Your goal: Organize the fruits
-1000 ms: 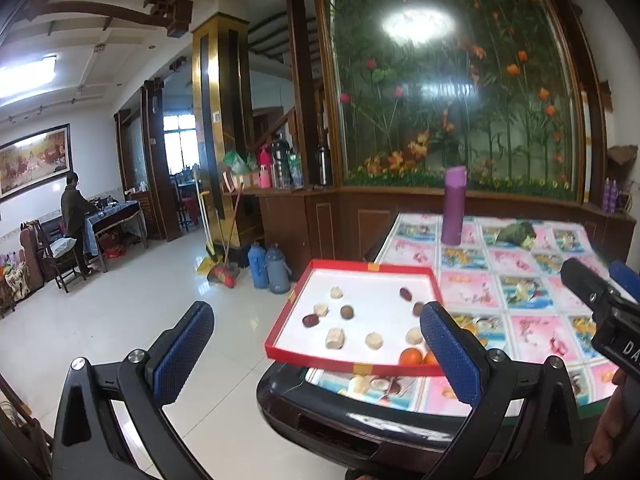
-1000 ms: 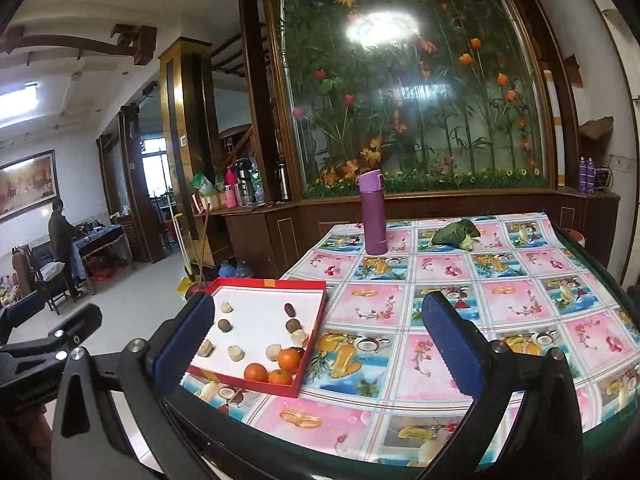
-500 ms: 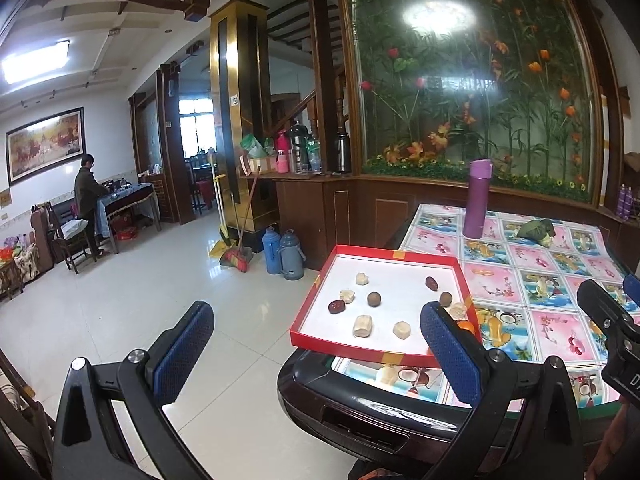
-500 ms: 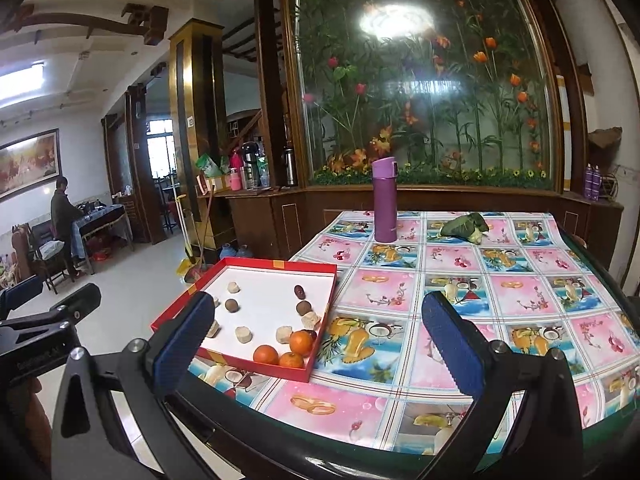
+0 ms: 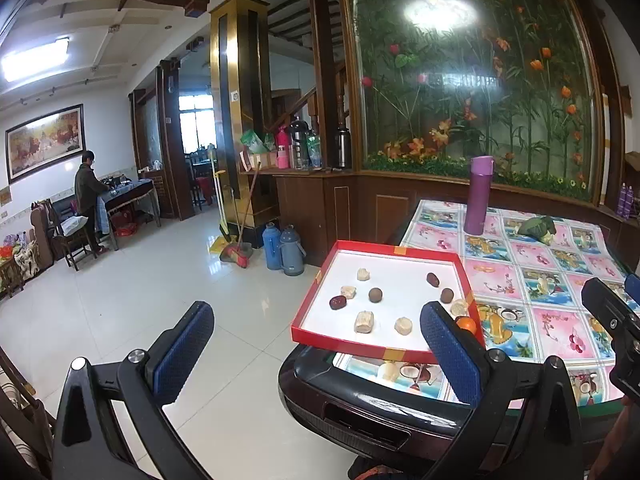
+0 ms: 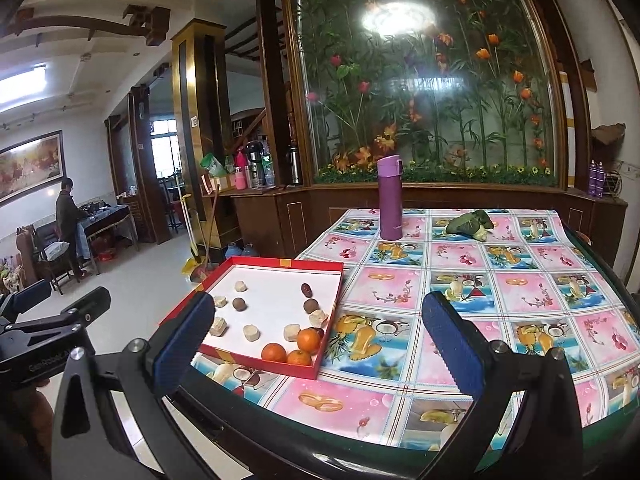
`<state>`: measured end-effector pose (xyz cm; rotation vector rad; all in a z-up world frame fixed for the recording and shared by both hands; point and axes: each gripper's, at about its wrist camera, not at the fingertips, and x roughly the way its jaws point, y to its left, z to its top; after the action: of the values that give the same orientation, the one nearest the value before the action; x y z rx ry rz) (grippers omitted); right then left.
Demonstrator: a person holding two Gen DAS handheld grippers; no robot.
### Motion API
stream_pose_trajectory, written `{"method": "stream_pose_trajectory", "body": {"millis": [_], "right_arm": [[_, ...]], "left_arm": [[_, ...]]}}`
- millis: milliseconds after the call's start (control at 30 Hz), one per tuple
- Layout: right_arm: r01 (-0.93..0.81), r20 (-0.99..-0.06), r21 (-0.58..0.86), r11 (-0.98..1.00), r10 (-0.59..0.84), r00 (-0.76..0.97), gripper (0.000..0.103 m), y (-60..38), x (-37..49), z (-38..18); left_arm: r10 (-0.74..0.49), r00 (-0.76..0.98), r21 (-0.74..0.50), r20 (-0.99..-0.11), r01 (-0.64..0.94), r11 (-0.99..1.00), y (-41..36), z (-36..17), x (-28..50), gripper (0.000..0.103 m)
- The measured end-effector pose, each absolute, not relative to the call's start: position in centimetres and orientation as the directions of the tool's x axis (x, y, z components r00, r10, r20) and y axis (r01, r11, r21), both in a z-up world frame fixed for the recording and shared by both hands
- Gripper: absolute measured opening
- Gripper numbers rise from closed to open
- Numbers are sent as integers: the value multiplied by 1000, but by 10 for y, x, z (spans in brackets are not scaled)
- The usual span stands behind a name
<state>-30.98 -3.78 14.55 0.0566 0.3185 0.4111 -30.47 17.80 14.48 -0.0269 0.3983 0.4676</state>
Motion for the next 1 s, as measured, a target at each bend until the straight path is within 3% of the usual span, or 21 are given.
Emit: {"method": "stream_pose_trajectory", "body": {"millis": [1000], "right_arm": [[-399, -316, 122, 909, 417, 852, 103, -29, -313, 137]], "left_arm": [[388, 824, 44, -413, -408, 912, 175, 145, -303, 103]]}}
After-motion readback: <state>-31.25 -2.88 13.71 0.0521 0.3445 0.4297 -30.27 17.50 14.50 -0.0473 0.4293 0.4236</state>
